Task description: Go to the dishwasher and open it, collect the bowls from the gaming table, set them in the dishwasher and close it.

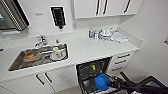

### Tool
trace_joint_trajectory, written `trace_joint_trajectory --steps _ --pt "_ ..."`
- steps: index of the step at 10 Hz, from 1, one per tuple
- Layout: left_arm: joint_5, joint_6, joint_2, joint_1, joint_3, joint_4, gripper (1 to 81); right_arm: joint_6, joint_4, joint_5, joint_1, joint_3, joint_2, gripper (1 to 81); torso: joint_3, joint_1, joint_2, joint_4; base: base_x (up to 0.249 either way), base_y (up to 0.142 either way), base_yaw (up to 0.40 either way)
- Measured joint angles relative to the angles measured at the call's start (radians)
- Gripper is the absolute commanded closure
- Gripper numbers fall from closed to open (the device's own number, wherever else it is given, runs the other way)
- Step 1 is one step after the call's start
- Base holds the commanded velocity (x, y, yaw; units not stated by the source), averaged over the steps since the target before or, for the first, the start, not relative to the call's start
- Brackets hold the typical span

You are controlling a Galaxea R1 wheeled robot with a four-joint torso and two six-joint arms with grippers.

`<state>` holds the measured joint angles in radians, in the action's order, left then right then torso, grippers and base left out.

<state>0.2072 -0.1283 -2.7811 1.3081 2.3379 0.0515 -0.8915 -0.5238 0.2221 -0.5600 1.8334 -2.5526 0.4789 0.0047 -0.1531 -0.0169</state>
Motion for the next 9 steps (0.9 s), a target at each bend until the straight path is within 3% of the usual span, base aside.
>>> trace_joint_trajectory --steps 3,6,7,9 --pt "0.000 -0.013 -0.007 0.040 0.007 0.000 1.0 0.002 0.005 0.136 0.080 0.103 -0.144 81.1 0.000 0.000 0.000 0.000 0.000 0.000 0.000" --pt "-0.010 -0.026 -0.014 0.027 0.007 0.000 1.0 0.004 0.019 0.222 0.181 0.153 -0.196 81.1 0.000 0.000 0.000 0.000 0.000 0.000 0.000" --pt "-0.010 -0.026 -0.014 0.029 0.007 0.000 1.0 0.003 0.026 0.234 0.184 0.174 -0.191 1.0 0.000 0.000 0.000 0.000 0.000 0.000 0.000" --pt "-0.010 -0.026 -0.014 0.032 0.007 -0.001 1.0 0.003 0.060 0.244 0.179 0.204 -0.145 1.0 0.000 0.000 0.000 0.000 0.000 0.000 0.000"
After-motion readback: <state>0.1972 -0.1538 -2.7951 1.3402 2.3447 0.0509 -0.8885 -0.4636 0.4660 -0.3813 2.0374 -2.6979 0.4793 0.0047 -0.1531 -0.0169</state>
